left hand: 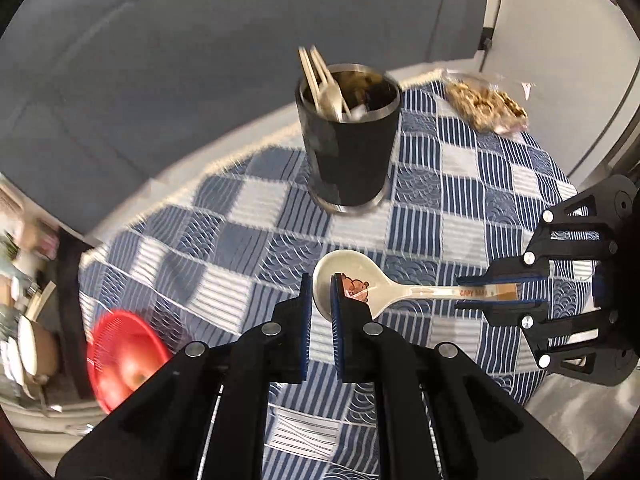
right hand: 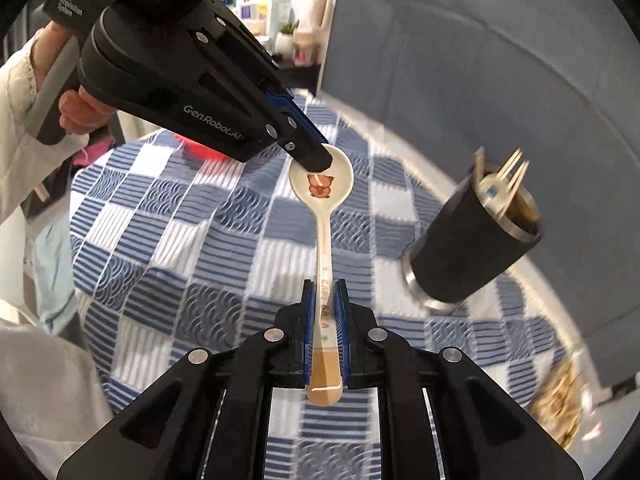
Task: Organize utensils
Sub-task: 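Close the right tool on the spoon handle while the left tool holds the bowl, then open the left tool while the right tool carries the spoon into the holder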
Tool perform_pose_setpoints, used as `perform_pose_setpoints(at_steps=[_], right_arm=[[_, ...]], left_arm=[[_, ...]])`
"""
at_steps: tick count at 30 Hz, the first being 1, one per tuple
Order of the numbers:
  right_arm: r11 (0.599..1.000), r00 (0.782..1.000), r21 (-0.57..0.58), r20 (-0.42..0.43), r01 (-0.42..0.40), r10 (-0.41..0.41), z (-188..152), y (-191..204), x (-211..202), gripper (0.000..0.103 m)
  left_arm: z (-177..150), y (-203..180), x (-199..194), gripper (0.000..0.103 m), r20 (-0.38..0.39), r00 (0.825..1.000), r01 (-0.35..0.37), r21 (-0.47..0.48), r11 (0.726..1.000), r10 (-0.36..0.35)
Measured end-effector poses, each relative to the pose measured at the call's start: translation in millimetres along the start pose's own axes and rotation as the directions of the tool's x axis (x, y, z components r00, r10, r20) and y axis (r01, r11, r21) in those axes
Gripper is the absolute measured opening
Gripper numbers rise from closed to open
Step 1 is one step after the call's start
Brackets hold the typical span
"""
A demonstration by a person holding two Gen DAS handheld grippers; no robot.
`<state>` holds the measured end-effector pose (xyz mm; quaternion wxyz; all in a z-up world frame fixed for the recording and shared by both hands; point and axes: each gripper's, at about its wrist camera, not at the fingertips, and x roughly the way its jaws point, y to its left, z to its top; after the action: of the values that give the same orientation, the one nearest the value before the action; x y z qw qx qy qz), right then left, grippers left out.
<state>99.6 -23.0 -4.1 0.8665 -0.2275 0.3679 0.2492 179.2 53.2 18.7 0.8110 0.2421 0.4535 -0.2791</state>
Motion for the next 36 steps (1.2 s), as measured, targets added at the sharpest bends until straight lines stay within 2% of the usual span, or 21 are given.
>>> perform_pose_setpoints(at_steps=[7, 16, 23, 27, 28, 29, 30, 31, 32, 33, 35, 36], right_arm=[[1.000, 0.993, -0.018, 0.115, 0.021, -0.018, 28, -45, -17, 0.009], [1.000, 0.972, 0.000, 0.235, 0.013, -0.013, 49, -107, -23, 0.010], [0.999, 0.954, 0.026, 0.300, -0.022, 0.013, 46, -148, -9, 0.009], [0.996, 0.943, 0.078, 0.333, -0.049, 0.020, 41, -166, 9, 0.009], [0.992, 0.940, 0.111, 0.342, -0.059, 0.018, 39, -173, 17, 0.013], [0.989, 0.941, 0.125, 0.338, -0.072, 0.026, 38, -177, 20, 0.023], [0.986, 0.942, 0.143, 0.334, -0.084, 0.032, 36, -181, 25, 0.028], [0.986, 0.944, 0.154, 0.330, -0.069, 0.015, 34, -181, 27, 0.038], [0.985, 0.947, 0.167, 0.321, -0.048, -0.008, 29, -181, 27, 0.045], [0.984, 0.949, 0.173, 0.317, -0.052, -0.005, 25, -181, 25, 0.048], [0.977, 0.950, 0.203, 0.313, -0.058, -0.009, 14, -183, 17, 0.058], [0.976, 0.951, 0.215, 0.307, -0.047, -0.022, 9, -183, 13, 0.067]], left_arm=[[49, 7, -37, 0.008, 0.063, 0.994, -0.087, 0.010, 0.996, 0.086], [117, 5, -64, 0.007, 0.098, 0.975, -0.202, 0.013, 0.979, 0.200], [158, 1, -59, 0.006, 0.090, 0.972, -0.220, 0.009, 0.975, 0.218], [177, -5, -37, 0.006, 0.074, 0.984, -0.160, 0.002, 0.987, 0.159], [180, -6, -30, 0.006, 0.069, 0.985, -0.158, 0.000, 0.987, 0.158], [183, -8, -24, 0.006, 0.078, 0.985, -0.155, -0.006, 0.988, 0.155], [185, -7, -20, 0.009, 0.082, 0.986, -0.145, -0.028, 0.989, 0.147], [185, -4, -17, 0.013, 0.084, 0.987, -0.135, -0.065, 0.989, 0.140], [182, -1, -17, 0.030, 0.098, 0.987, -0.119, -0.101, 0.988, 0.129], [179, -1, -18, 0.060, 0.114, 0.985, -0.115, -0.121, 0.986, 0.129], [166, 0, -28, 0.085, 0.176, 0.972, -0.131, -0.160, 0.978, 0.158], [157, 0, -34, 0.093, 0.212, 0.963, -0.128, -0.177, 0.976, 0.165]])
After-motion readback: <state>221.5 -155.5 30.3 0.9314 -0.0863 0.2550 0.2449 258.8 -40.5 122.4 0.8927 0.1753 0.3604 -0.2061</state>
